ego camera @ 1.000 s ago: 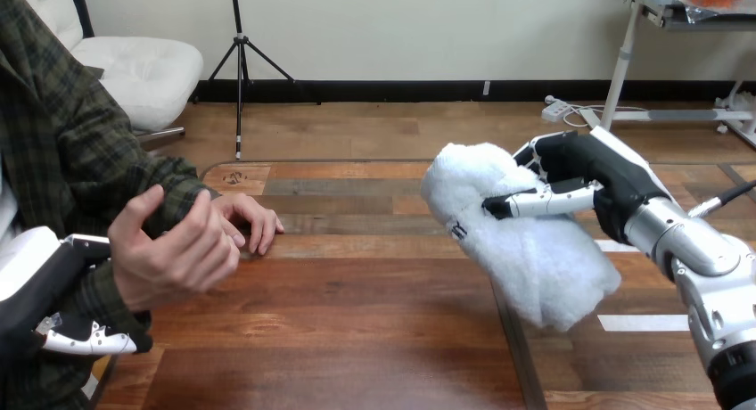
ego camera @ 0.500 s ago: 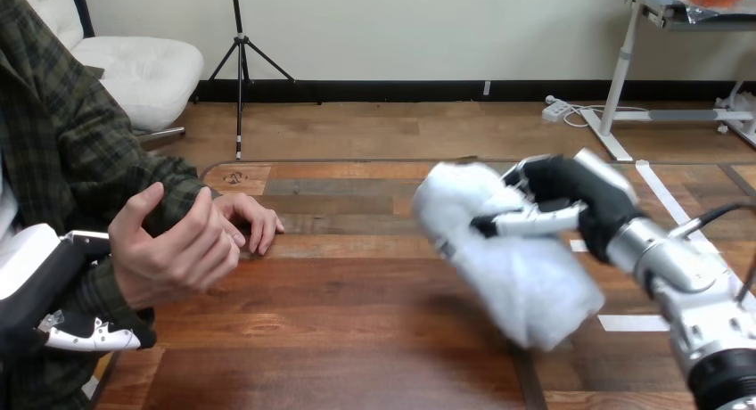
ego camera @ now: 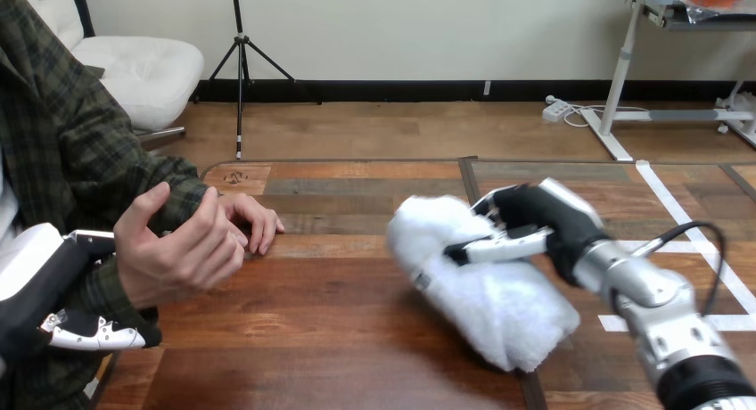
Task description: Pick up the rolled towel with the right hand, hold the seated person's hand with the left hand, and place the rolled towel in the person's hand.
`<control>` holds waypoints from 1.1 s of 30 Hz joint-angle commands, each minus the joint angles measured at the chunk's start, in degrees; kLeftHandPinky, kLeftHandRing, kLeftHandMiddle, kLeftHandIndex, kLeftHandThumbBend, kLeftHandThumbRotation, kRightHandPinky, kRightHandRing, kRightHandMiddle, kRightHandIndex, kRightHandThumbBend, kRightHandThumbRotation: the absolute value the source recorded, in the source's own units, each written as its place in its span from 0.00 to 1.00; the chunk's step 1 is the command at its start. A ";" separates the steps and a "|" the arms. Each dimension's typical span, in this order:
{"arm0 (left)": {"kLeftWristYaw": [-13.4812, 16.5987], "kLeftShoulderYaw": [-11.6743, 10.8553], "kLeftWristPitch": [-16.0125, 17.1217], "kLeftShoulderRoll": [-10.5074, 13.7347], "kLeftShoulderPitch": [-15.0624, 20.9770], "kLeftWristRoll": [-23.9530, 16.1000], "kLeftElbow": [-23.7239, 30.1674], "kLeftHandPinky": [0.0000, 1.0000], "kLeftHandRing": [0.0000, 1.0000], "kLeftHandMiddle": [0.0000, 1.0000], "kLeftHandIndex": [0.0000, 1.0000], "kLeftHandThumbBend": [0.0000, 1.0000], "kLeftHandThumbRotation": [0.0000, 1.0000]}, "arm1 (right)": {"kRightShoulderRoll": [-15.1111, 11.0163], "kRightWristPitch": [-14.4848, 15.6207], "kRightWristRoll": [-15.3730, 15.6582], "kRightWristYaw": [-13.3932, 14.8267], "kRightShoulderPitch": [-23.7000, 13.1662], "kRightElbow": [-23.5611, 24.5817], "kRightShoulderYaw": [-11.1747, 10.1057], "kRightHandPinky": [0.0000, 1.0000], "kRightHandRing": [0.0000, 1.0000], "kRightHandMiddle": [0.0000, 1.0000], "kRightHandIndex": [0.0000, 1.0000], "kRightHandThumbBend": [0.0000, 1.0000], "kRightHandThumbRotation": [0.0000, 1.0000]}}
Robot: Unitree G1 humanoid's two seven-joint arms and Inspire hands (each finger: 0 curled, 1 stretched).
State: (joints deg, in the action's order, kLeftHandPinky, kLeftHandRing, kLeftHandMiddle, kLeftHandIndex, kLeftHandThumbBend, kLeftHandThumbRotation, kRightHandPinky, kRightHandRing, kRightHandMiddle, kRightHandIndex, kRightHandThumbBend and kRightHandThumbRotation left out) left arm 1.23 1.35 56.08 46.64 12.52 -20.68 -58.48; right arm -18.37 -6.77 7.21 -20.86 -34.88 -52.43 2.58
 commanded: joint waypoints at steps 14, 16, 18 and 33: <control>0.62 1.18 1.50 -4.57 0.20 0.48 5.62 0.35 0.41 0.47 0.49 0.86 0.12 | 4.63 -4.28 3.28 4.38 -13.37 -4.76 2.68 0.29 0.34 0.40 0.42 0.82 0.00; 0.79 1.16 1.58 -4.68 0.11 0.41 5.87 0.35 0.40 0.47 0.49 0.86 0.12 | 4.84 -4.35 3.52 4.53 -13.61 -5.11 2.80 0.29 0.33 0.40 0.42 0.82 0.00; 0.83 1.11 1.58 -4.83 -0.05 0.50 6.20 0.35 0.40 0.47 0.49 0.86 0.11 | 5.12 -4.73 3.58 4.39 -13.98 -5.79 2.89 0.29 0.33 0.40 0.42 0.82 0.00; 1.11 0.83 0.10 -5.90 -1.58 0.69 10.11 0.34 0.40 0.47 0.49 0.84 0.12 | 6.83 -5.57 5.24 5.80 -16.28 -9.54 4.04 0.27 0.32 0.38 0.42 0.84 0.00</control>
State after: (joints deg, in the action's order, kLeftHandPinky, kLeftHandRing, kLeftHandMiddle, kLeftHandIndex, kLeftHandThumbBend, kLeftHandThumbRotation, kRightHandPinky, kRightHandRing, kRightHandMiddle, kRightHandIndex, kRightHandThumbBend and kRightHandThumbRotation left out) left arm 2.24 0.87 55.78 45.44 10.96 -20.64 -54.81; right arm -13.02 -8.88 12.40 -17.08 -40.76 -61.08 6.76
